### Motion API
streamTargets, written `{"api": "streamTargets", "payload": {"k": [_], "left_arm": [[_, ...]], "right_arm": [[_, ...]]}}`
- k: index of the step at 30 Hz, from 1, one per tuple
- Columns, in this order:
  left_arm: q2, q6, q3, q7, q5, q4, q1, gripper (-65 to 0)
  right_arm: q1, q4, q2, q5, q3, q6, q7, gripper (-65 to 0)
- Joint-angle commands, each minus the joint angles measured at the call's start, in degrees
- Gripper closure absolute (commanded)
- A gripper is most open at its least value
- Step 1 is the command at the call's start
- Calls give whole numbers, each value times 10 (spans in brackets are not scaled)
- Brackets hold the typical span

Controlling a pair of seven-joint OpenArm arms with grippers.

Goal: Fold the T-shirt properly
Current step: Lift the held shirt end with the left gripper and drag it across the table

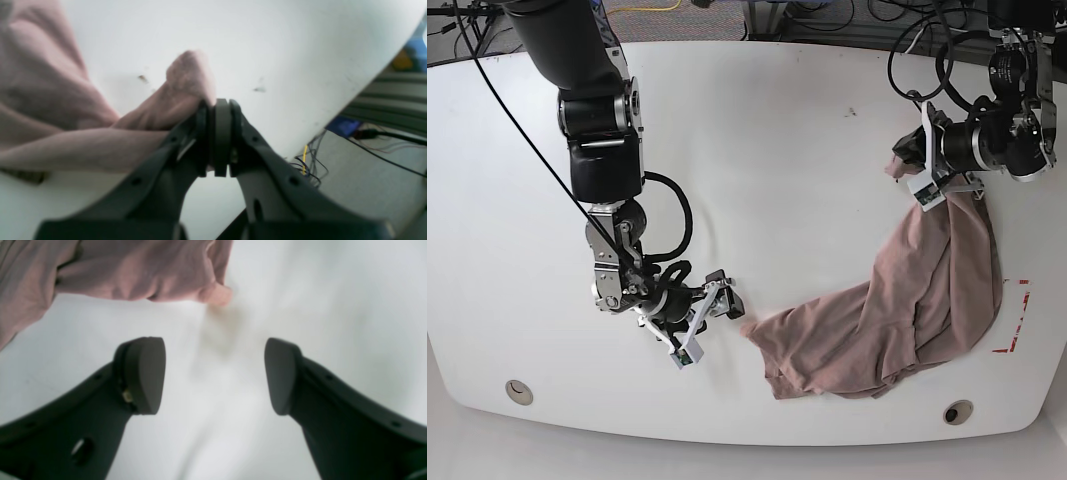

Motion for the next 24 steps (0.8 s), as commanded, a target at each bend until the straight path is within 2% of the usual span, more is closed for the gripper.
{"api": "streamTargets", "payload": {"k": [1,11,19,24], "left_arm": [[-12,-2,20,-6,-29,12,-5,0],[-37,-2,98,-6,-86,28,7,0],[-102,0,91,-6,-87,25,34,0],[-125,1,38,-6,-87,23,38,0]], "right_arm": [[24,12,0,10,1,-3,15,-439],[39,10,-1,10,0,-3,16,-439],[49,10,-1,10,-1,-3,16,-439],[50,10,-1,10,-1,-3,16,-441]]}}
